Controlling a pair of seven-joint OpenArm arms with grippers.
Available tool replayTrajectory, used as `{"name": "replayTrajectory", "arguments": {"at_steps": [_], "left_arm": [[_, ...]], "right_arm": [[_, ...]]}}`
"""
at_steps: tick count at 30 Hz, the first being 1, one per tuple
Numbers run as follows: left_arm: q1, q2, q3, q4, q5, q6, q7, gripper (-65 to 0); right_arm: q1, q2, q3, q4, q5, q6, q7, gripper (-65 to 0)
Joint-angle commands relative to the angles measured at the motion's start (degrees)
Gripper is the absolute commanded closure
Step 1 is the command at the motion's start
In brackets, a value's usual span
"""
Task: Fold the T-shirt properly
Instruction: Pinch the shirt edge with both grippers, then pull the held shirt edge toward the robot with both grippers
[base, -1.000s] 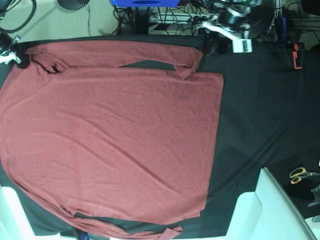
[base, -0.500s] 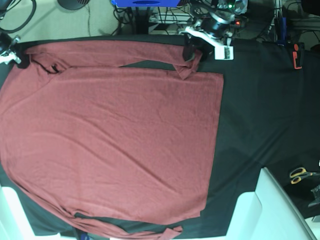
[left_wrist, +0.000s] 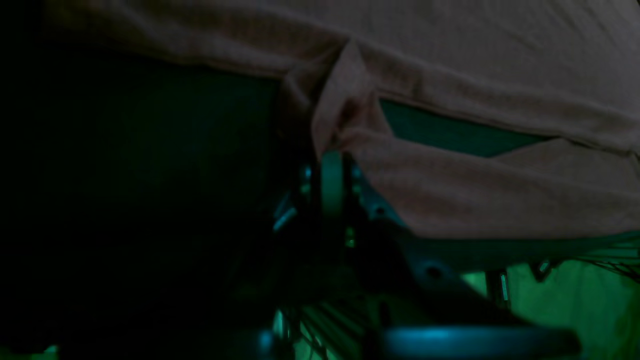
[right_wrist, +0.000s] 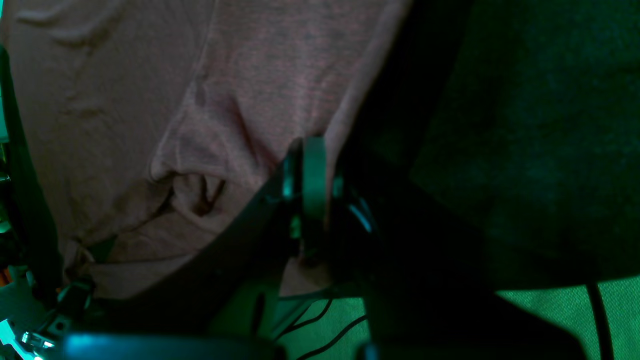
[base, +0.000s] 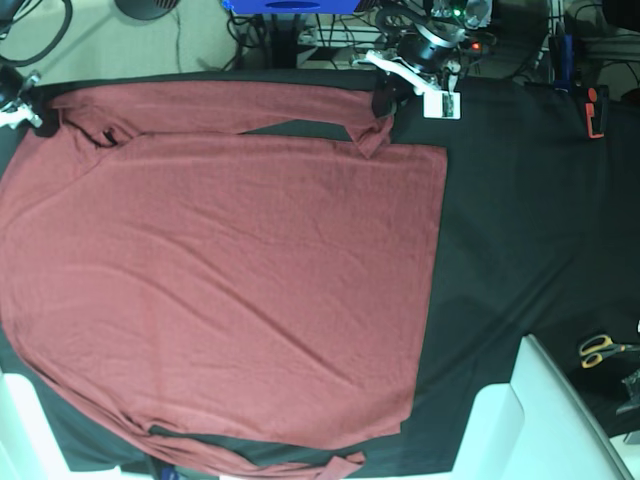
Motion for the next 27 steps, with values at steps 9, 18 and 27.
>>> {"name": "replayTrajectory", "arguments": {"at_steps": [9,18,27], "left_arm": [[0.7,-0.1,-0.1,11.6,-0.3,-0.3,11.7,0.0],[-0.5,0.0,-0.2,13.6,-0.3,-0.2,18.6,0.0],[-0.5,1.1,-5.4,17.2,-0.3,2.1,18.7,0.0]], "right_arm": [[0.2,2.4,-5.1,4.6,-1.3,-6.7,-1.0,-0.2],[0.8,2.4,-5.5,5.9,-1.3,-20.3,-1.0,-0.2],[-0.8,2.5,-14.0,20.0,-1.3,-34.5,-2.3,-0.2]]}}
